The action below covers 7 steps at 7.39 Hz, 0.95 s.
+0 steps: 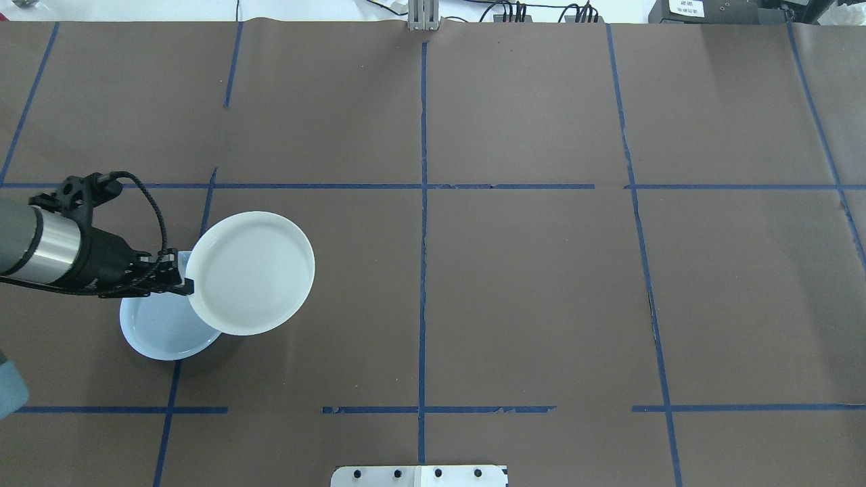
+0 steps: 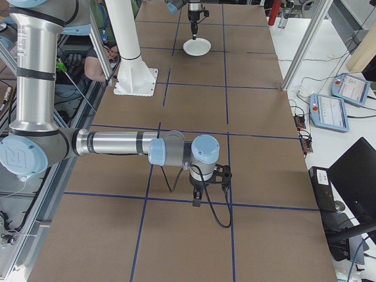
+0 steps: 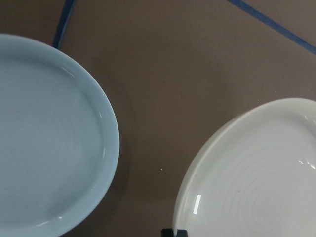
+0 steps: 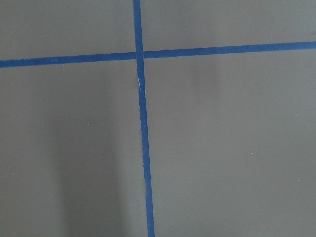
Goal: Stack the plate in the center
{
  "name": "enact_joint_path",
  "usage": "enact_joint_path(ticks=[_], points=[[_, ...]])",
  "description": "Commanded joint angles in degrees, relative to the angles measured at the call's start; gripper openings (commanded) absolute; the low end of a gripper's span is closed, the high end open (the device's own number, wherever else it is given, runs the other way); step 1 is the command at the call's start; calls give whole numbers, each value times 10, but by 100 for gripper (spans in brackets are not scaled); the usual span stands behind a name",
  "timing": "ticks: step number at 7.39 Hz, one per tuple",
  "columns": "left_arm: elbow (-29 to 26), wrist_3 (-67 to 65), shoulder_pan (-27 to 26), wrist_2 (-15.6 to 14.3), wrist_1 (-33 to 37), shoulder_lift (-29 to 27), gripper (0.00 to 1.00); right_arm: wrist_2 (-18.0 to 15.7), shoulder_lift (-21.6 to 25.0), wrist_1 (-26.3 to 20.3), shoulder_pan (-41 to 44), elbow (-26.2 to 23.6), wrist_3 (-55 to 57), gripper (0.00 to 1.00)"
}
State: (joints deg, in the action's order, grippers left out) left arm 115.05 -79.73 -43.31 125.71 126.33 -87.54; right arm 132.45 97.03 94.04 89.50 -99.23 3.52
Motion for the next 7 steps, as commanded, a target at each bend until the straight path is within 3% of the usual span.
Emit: enact_joint_path(ticks=[1, 2, 4, 5, 7], points=[[-17, 117, -49, 43, 11, 45, 0, 0, 0, 0, 0, 0, 0, 100], [-58, 153, -56, 55, 40, 46, 0, 0, 0, 0, 0, 0, 0, 100], [-165, 159, -62, 75, 180, 46, 0, 0, 0, 0, 0, 0, 0, 100], [-179, 159, -64, 111, 200, 47, 0, 0, 0, 0, 0, 0, 0, 100], [-186, 156, -67, 116, 197, 47, 0, 0, 0, 0, 0, 0, 0, 100]])
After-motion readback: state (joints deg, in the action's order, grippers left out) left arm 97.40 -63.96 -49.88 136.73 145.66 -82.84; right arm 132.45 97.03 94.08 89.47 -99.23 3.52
